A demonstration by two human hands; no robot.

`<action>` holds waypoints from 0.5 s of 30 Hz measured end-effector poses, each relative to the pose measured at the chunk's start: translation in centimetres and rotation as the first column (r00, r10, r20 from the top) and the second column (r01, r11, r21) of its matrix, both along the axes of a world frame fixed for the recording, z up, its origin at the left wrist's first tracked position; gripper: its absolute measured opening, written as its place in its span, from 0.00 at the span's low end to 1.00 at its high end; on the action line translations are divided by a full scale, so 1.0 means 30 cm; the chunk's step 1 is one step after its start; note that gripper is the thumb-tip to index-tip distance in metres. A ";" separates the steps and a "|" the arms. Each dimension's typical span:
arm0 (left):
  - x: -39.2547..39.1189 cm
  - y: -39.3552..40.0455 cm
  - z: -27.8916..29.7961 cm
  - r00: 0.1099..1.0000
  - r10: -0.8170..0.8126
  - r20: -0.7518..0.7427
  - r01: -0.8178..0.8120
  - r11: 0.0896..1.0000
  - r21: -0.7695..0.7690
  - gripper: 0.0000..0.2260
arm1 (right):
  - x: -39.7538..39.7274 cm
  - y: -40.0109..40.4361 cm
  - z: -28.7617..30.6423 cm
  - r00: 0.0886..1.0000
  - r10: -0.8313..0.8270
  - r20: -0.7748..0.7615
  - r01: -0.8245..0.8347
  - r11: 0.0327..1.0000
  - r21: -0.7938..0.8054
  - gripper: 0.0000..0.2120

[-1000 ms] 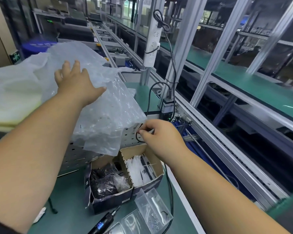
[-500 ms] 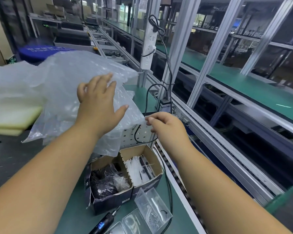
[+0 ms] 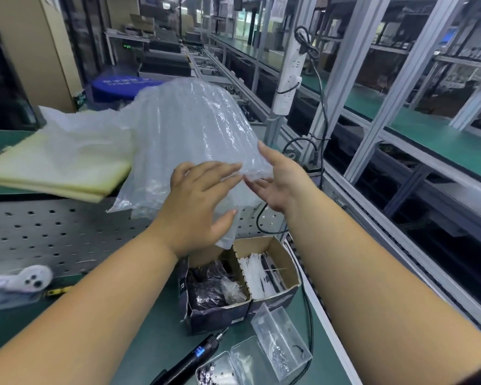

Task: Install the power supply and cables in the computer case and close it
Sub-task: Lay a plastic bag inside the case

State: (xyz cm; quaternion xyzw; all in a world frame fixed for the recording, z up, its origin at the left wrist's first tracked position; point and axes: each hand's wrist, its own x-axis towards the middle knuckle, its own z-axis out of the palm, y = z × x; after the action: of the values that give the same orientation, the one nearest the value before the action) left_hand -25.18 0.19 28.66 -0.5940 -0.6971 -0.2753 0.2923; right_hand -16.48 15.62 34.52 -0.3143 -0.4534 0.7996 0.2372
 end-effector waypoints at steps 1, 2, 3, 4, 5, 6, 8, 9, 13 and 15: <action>0.004 -0.011 0.002 1.000 -0.021 0.018 0.022 1.000 -0.006 0.19 | -0.013 0.002 -0.007 1.000 -0.014 0.018 0.014 1.000 0.020 0.09; 0.007 -0.022 0.006 0.998 -0.047 0.050 0.047 0.999 -0.002 0.16 | -0.023 0.006 -0.017 0.999 -0.026 0.025 0.025 0.998 0.056 0.06; 0.009 -0.034 0.012 0.992 -0.075 0.097 0.074 0.997 0.019 0.13 | -0.028 0.012 -0.022 0.999 -0.037 0.011 0.036 0.995 0.094 0.06; 0.010 -0.044 0.022 0.983 -0.094 0.156 0.087 0.995 0.053 0.10 | -0.029 0.020 -0.027 0.999 -0.048 -0.016 0.050 0.990 0.133 0.07; 0.008 -0.054 0.032 0.971 -0.094 0.219 0.074 0.992 0.101 0.09 | -0.022 0.028 -0.029 0.997 -0.055 -0.051 0.063 0.984 0.167 0.08; 0.006 -0.062 0.044 0.957 -0.075 0.280 0.031 0.987 0.159 0.08 | -0.010 0.036 -0.028 0.994 -0.059 -0.086 0.075 0.979 0.192 0.09; -0.001 -0.070 0.068 0.914 -0.027 0.405 -0.094 0.957 0.276 0.09 | 0.025 0.053 -0.018 0.986 -0.059 -0.155 0.093 0.971 0.221 0.11; -0.005 -0.069 0.077 0.880 -0.018 0.475 -0.152 0.936 0.317 0.11 | 0.045 0.063 -0.010 0.982 -0.059 -0.179 0.101 0.966 0.238 0.11; -0.011 -0.038 0.107 0.668 -0.104 0.737 -0.270 0.889 0.370 0.19 | 0.171 0.104 0.030 0.970 -0.091 -0.226 0.157 0.943 0.293 0.13; 0.002 -0.004 0.117 0.499 -0.201 0.843 -0.250 0.898 0.362 0.26 | 0.258 0.117 0.043 0.961 -0.103 -0.257 0.171 0.950 0.261 0.14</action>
State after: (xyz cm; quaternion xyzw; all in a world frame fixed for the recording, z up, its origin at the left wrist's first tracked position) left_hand -25.13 0.06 32.15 -0.2827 -0.6756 -0.6801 0.0333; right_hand -8.74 19.12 35.82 -0.2092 -0.5069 0.7409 0.3877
